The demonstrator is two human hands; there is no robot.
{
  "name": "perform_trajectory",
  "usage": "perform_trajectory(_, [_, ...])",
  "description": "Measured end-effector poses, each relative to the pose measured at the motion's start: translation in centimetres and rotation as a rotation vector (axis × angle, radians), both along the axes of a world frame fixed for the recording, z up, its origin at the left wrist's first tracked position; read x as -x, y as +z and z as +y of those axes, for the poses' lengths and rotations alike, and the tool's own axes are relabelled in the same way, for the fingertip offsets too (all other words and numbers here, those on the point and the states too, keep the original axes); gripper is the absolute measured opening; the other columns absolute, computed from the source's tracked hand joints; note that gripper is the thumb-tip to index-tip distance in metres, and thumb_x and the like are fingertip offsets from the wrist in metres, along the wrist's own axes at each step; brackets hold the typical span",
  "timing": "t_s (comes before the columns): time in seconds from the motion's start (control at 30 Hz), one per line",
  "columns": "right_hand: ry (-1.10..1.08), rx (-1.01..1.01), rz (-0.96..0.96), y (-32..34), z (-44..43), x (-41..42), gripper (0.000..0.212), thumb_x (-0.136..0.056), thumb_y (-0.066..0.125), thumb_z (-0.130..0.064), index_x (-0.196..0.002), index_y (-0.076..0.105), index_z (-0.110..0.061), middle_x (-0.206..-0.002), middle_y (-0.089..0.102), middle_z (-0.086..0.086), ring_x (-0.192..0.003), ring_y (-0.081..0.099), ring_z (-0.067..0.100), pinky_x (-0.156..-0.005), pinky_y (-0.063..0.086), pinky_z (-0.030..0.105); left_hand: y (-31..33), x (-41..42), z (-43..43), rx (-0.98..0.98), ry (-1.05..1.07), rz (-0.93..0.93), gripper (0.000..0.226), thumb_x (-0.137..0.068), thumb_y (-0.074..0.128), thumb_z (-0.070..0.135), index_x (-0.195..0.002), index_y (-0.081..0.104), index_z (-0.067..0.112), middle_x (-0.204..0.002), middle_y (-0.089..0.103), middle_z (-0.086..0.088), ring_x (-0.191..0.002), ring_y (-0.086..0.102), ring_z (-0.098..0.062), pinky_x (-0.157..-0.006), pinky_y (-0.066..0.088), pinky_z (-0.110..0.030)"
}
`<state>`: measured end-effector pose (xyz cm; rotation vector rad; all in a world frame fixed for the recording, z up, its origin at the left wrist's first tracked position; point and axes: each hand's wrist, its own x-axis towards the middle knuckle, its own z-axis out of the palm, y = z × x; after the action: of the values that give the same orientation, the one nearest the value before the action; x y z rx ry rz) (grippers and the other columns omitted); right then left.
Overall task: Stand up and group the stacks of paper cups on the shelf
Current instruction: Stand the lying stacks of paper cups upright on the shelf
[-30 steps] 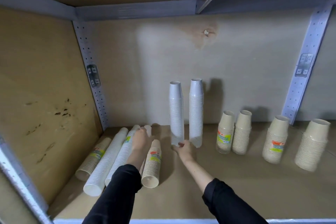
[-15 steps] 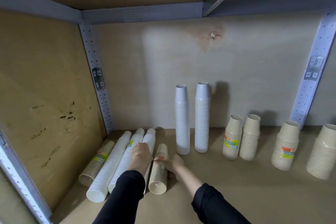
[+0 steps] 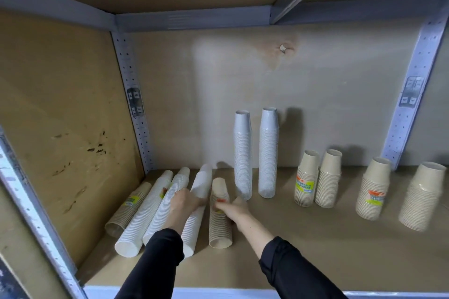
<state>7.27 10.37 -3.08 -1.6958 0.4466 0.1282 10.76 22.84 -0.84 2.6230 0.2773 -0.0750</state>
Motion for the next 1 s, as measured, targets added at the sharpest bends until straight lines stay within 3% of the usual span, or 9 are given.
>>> perform_trajectory(0.13, [-0.053, 0.008, -0.091, 0.3, -1.1, 1.2, 0.028, -0.07, 0.072, -0.014, -0.094, 0.059, -0.006, -0.098, 0.065, 0.01, -0.089, 0.063, 0.024, -0.073, 0.046, 0.026, 1.5, 1.4, -0.2, 0.1, 0.002, -0.117, 0.054, -0.082, 0.065, 0.033, -0.118, 0.054, -0.005, -0.121, 0.061, -0.02, -0.113, 0.057, -0.032, -0.088, 0.046, -0.034])
perform_trajectory(0.23, [-0.118, 0.049, -0.168, 0.5, -2.5, 2.3, 0.022, -0.071, 0.071, -0.012, -0.079, 0.051, -0.012, -0.083, 0.06, 0.006, -0.08, 0.057, 0.02, -0.068, 0.042, 0.025, 2.2, 2.4, -0.5, 0.23, 0.021, -0.262, 0.049, -0.079, 0.069, 0.026, -0.115, 0.056, -0.005, -0.116, 0.062, -0.021, -0.109, 0.057, -0.034, -0.082, 0.045, -0.034])
perform_trajectory(0.33, [-0.215, 0.126, -0.246, 0.8, -4.1, 3.5, 0.037, -0.068, 0.072, -0.012, -0.096, 0.048, -0.008, -0.096, 0.055, 0.007, -0.08, 0.052, 0.02, -0.06, 0.038, 0.024, 2.5, 3.5, -0.8, 0.36, 0.017, -0.401, 0.055, -0.076, 0.07, 0.021, -0.122, 0.05, -0.001, -0.12, 0.057, -0.018, -0.112, 0.053, -0.031, -0.087, 0.044, -0.036])
perform_trajectory(0.43, [-0.276, 0.222, -0.325, 1.0, -6.2, 4.8, 0.054, -0.068, 0.073, -0.011, -0.113, 0.045, -0.003, -0.103, 0.053, 0.008, -0.089, 0.054, 0.022, -0.073, 0.036, 0.023, 2.4, 4.5, -1.5, 0.429, 0.003, -0.498, 0.057, -0.075, 0.07, 0.018, -0.123, 0.046, -0.001, -0.122, 0.052, -0.016, -0.113, 0.05, -0.029, -0.091, 0.042, -0.035])
perform_trajectory(0.5, [-0.327, 0.284, -0.381, 0.8, -7.8, 5.6, 0.061, -0.066, 0.076, -0.012, -0.117, 0.043, -0.001, -0.112, 0.055, 0.012, -0.1, 0.057, 0.028, -0.074, 0.035, 0.023, 2.2, 5.0, -2.2, 0.491, -0.01, -0.545, 0.055, -0.074, 0.071, 0.015, -0.12, 0.046, -0.001, -0.119, 0.05, -0.015, -0.11, 0.049, -0.029, -0.089, 0.042, -0.035])
perform_trajectory(0.67, [-0.475, 0.37, -0.448, 0.6, -11.9, 7.3, 0.064, -0.065, 0.077, -0.005, -0.118, 0.042, 0.004, -0.116, 0.054, 0.021, -0.104, 0.055, 0.035, -0.074, 0.034, 0.025, 1.8, 5.7, -3.8, 0.546, -0.071, -0.61, 0.054, -0.071, 0.073, 0.01, -0.114, 0.044, -0.003, -0.101, 0.039, -0.004, -0.097, 0.046, -0.025, -0.082, 0.04, -0.032])
perform_trajectory(1.0, [-0.6, 0.439, -0.421, -0.6, -17.5, 8.4, 0.062, -0.065, 0.077, -0.004, -0.115, 0.042, 0.005, -0.114, 0.054, 0.025, -0.099, 0.058, 0.04, -0.072, 0.04, 0.034, 0.3, 5.5, -5.7, 0.607, -0.049, -0.557, 0.055, -0.071, 0.074, 0.012, -0.116, 0.044, 0.0, -0.113, 0.045, -0.012, -0.091, 0.043, -0.018, -0.085, 0.04, -0.033])
